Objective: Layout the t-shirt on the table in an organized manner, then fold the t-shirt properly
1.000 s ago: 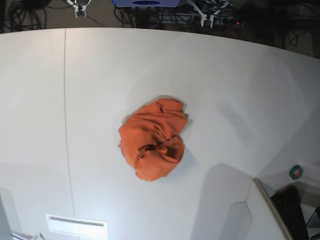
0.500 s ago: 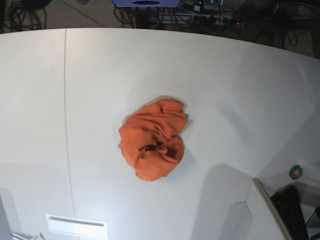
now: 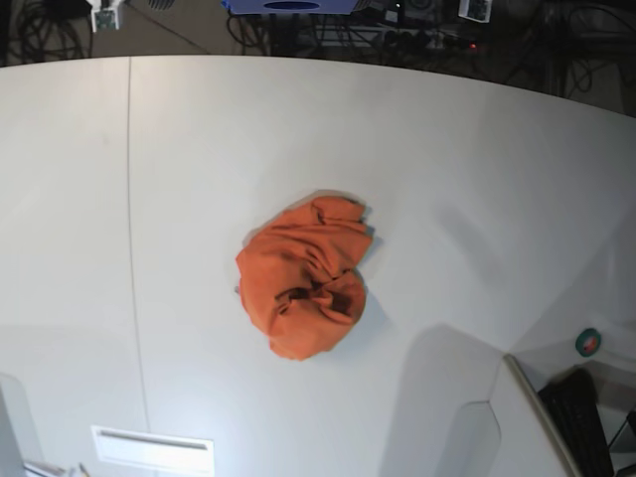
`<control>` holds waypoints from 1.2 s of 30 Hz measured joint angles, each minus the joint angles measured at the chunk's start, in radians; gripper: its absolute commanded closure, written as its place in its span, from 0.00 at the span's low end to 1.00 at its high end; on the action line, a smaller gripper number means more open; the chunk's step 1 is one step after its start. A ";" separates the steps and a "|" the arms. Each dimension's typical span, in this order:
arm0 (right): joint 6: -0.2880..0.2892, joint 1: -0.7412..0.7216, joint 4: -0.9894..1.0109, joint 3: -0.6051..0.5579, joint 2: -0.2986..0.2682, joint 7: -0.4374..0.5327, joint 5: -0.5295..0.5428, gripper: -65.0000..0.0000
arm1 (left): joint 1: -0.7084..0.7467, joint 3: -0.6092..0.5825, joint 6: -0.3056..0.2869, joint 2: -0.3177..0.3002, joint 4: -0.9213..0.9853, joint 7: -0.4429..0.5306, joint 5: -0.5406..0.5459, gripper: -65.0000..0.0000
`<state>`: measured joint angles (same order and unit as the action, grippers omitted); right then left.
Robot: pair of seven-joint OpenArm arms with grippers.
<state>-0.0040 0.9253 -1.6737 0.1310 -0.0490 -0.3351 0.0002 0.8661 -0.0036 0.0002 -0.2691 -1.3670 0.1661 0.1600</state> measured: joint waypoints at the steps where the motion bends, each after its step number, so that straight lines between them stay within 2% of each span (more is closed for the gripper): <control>1: -0.003 -0.002 -0.050 0.000 -0.002 -0.037 -0.001 1.00 | 0.008 0.002 0.001 -0.018 -0.027 -0.003 0.035 1.00; 7: 0.003 -0.064 -0.236 -0.002 0.006 -0.173 0.006 1.00 | 0.026 0.009 0.000 -0.062 -0.089 -0.002 0.187 1.00; 13: 0.003 -0.117 -0.237 -0.002 0.006 -0.269 0.003 1.00 | 0.030 0.010 0.006 -0.063 -0.151 -0.005 0.193 1.00; 22: 0.003 -0.150 -0.237 -0.002 0.005 -0.275 0.002 1.00 | 0.018 0.010 0.004 -0.058 -0.278 -0.006 0.193 1.00; 36: 0.003 -0.182 -0.238 -0.002 0.002 -0.280 0.002 1.00 | -0.015 0.008 0.003 -0.058 -0.279 -0.005 0.193 1.00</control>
<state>-0.0006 0.7433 -1.9121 0.1291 -0.0471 -0.6151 0.0025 0.8509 0.0048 0.0036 -0.3275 -1.6459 0.1608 0.3534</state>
